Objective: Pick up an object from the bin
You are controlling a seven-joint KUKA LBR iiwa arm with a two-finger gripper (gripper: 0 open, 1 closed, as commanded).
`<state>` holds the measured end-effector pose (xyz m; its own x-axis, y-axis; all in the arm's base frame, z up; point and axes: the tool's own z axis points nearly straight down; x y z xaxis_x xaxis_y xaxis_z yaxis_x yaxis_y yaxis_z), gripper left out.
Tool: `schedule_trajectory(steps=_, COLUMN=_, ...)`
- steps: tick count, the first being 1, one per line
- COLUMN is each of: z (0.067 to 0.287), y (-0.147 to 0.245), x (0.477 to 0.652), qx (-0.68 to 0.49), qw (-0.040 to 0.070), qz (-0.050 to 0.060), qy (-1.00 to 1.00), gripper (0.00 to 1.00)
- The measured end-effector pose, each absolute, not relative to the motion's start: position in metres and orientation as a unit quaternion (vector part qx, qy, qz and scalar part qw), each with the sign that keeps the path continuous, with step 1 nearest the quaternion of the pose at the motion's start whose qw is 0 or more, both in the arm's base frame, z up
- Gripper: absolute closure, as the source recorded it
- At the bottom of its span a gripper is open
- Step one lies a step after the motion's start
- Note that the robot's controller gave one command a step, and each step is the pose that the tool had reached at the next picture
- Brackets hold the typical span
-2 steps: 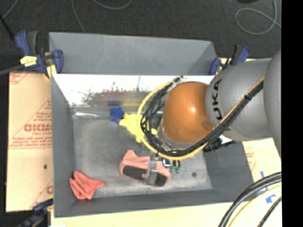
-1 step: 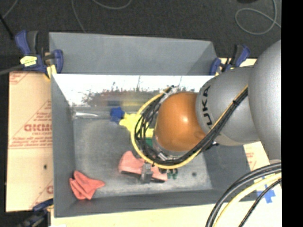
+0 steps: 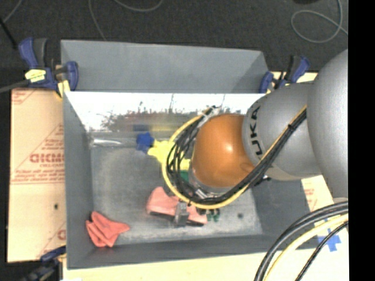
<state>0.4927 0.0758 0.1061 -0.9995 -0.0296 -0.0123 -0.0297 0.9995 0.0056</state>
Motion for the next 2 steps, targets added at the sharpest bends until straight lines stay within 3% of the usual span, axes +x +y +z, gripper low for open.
schedule_trajectory(steps=1, z=0.147, y=0.076, x=0.492, qx=-0.005, qw=0.0, qz=0.002, qy=1.0, gripper=1.0)
schedule_trajectory(steps=2, z=0.207, y=0.076, x=0.494, qx=-0.01, qw=0.002, qz=0.002, qy=1.0, gripper=1.0)
